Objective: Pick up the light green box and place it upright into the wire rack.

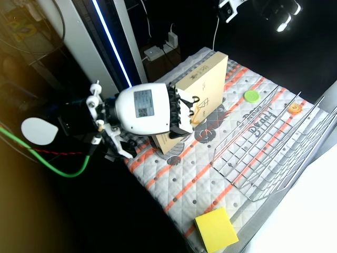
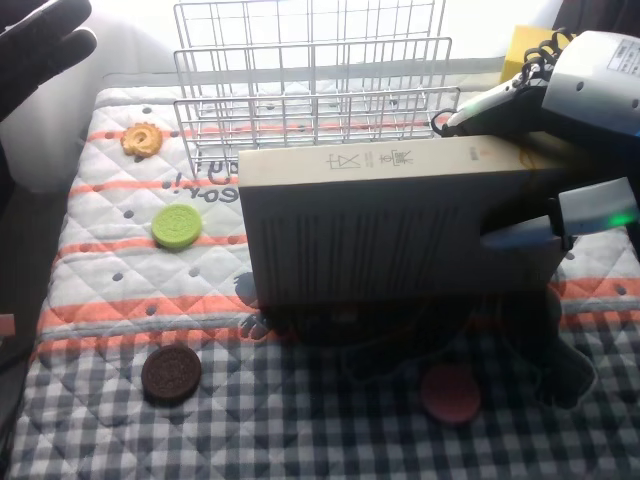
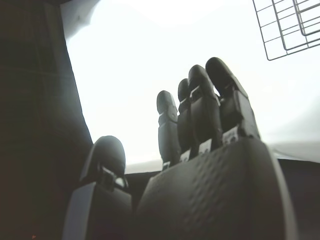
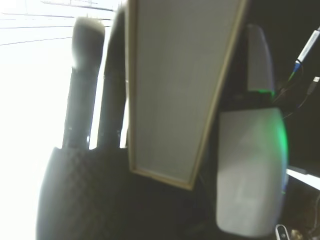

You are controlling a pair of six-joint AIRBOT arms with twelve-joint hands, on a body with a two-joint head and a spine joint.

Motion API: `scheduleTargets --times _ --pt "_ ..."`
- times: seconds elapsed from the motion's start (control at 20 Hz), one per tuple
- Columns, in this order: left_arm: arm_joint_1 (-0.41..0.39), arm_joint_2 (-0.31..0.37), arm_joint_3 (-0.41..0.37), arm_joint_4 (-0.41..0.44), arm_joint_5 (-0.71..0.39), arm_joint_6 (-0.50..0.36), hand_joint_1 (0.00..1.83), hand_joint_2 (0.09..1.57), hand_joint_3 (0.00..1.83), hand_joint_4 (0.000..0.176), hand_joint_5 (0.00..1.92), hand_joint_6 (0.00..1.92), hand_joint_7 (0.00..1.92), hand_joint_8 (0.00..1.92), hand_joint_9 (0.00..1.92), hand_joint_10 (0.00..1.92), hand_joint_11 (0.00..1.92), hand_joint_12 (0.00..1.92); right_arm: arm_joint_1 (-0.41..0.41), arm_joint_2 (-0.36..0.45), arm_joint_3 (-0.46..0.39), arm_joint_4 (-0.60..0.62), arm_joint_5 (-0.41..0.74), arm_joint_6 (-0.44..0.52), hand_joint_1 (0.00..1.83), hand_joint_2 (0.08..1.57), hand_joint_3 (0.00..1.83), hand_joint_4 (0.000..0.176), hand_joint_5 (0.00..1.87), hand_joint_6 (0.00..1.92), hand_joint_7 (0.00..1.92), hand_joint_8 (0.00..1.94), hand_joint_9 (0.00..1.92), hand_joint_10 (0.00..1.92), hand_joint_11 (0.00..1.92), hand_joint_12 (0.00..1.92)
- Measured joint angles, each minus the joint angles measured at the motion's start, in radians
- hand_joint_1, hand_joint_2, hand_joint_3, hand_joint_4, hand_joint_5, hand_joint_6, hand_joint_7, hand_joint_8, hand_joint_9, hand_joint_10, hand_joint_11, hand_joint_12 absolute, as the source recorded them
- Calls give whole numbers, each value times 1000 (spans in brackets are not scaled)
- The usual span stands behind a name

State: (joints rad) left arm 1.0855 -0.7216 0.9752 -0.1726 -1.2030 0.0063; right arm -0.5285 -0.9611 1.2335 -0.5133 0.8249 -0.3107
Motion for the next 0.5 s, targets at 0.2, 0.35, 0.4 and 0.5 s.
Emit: scheduleTargets --times 0.2,0.35,0.4,0.5 --pt "0 0 0 0 0 0 268 1234 0 47 511 0 354 0 355 0 51 723 10 0 2 3 26 -6 1120 1197 0 0 825 1204 1248 936 1257 1326 1135 1712" --pt "0 0 0 0 -2 0 261 1226 0 65 505 0 358 3 356 4 61 714 60 3 19 44 76 -5 1123 1181 1 0 854 1160 1204 1049 1213 1459 1113 1843" --pt "0 0 0 0 -2 0 245 1227 0 73 493 0 355 1 352 2 63 712 77 5 25 56 86 -6 1130 1168 0 0 882 1117 1112 1468 1141 1820 1154 1905" --pt "0 0 0 -2 -5 0 225 1228 0 74 488 0 346 0 335 0 37 703 124 10 37 72 98 -7 1104 1216 1 0 791 1256 1209 917 1259 1258 1106 1516"
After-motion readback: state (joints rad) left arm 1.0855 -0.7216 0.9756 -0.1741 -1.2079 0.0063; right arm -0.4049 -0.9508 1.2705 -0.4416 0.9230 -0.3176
